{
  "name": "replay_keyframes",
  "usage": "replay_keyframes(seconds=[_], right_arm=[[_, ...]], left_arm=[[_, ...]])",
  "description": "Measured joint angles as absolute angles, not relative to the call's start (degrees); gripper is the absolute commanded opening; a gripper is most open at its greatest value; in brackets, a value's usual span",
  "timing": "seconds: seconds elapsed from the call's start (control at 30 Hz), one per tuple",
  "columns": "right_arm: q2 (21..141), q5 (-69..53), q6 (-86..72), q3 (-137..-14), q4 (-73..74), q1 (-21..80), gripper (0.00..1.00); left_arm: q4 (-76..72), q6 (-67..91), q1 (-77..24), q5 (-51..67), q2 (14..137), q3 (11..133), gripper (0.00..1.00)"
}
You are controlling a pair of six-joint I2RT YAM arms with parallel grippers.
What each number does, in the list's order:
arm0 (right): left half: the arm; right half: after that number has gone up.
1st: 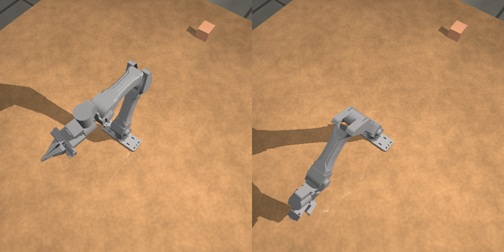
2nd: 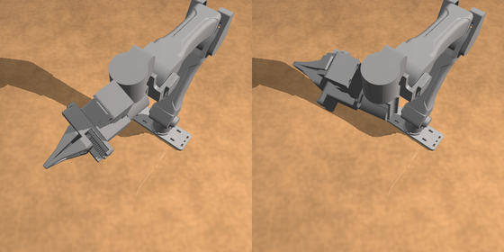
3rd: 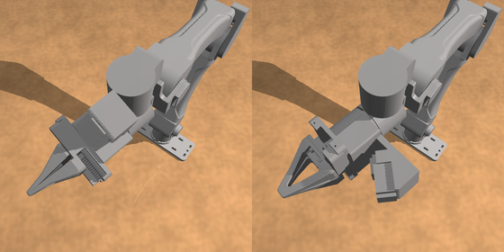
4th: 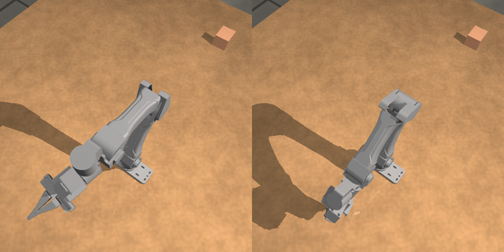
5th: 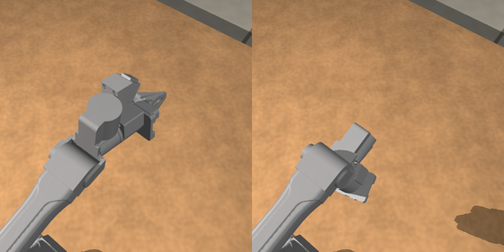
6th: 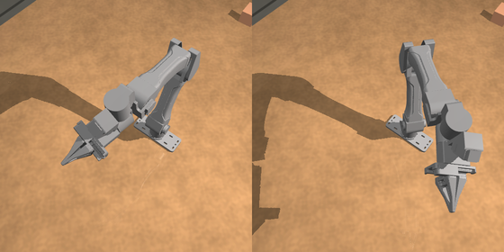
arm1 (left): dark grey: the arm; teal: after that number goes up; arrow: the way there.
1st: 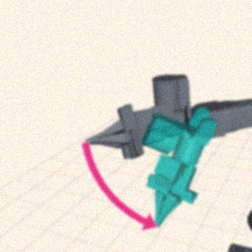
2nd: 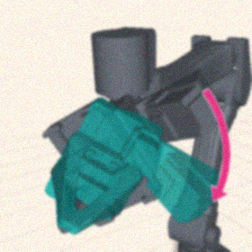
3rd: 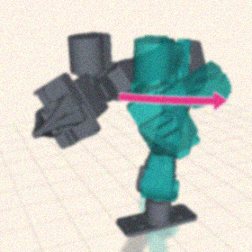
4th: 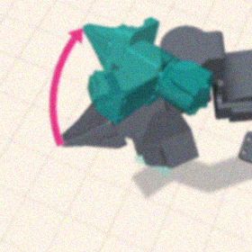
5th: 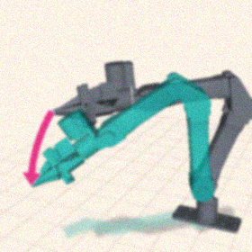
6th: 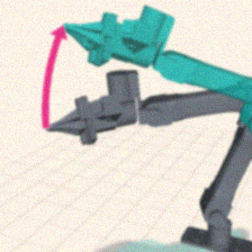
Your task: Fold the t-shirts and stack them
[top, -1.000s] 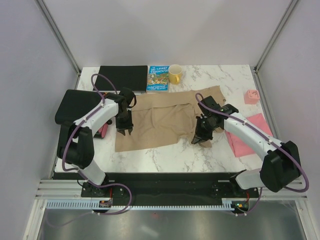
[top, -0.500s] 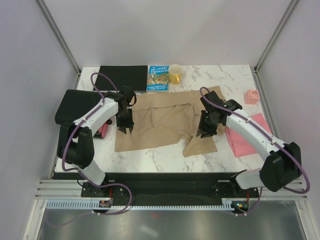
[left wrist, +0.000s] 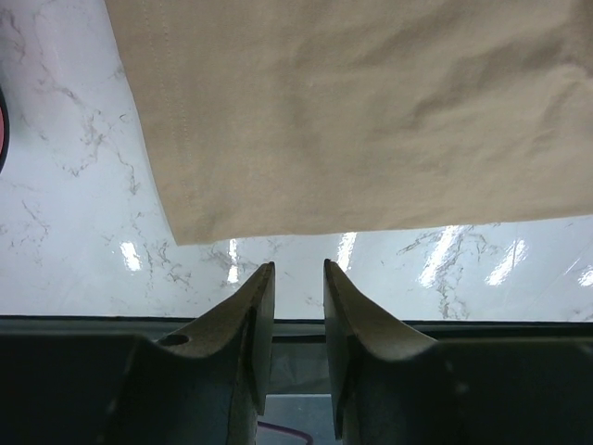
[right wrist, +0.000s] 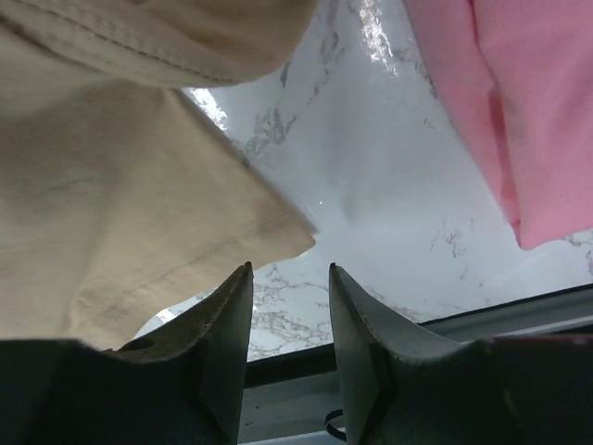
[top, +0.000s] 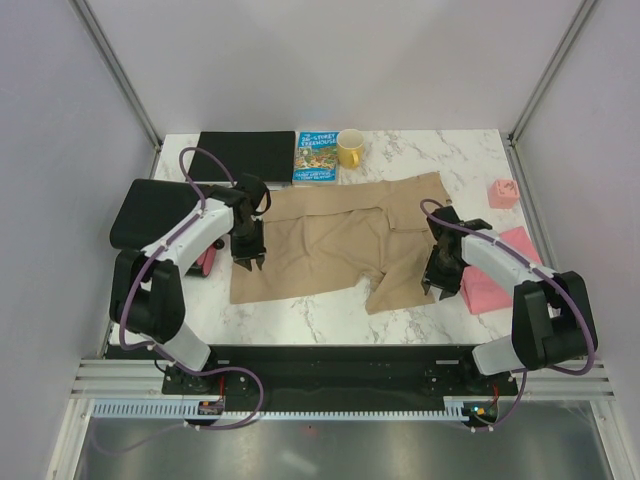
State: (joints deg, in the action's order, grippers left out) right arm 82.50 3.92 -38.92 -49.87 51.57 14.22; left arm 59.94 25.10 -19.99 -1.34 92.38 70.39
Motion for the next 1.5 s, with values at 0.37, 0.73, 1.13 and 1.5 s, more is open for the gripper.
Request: replay_keyframes(seconds=[0.37, 0.73, 1.13, 1.5], right_arm=[[82.4, 3.4, -35.6, -44.2, 43.4, 13.5, 0.51], [83.1, 1.2, -33.8, -43.0, 40.1, 13.1, 0.06], [78.3, 1.5, -33.1, -44.9, 47.4, 13.0, 0.0], [71.4, 1.0, -33.2, -57.4, 55.8, 13.0, 0.0]], left_arm=[[60.0, 24.3, -20.0, -1.1, 92.1, 69.8, 0.33], [60.0, 24.2, -20.0, -0.9, 92.1, 69.8, 0.33], [59.9, 24.1, -20.0, -0.9, 92.2, 67.9, 0.36], [59.9, 24.1, -20.0, -2.5, 94.0, 62.7, 0.39]])
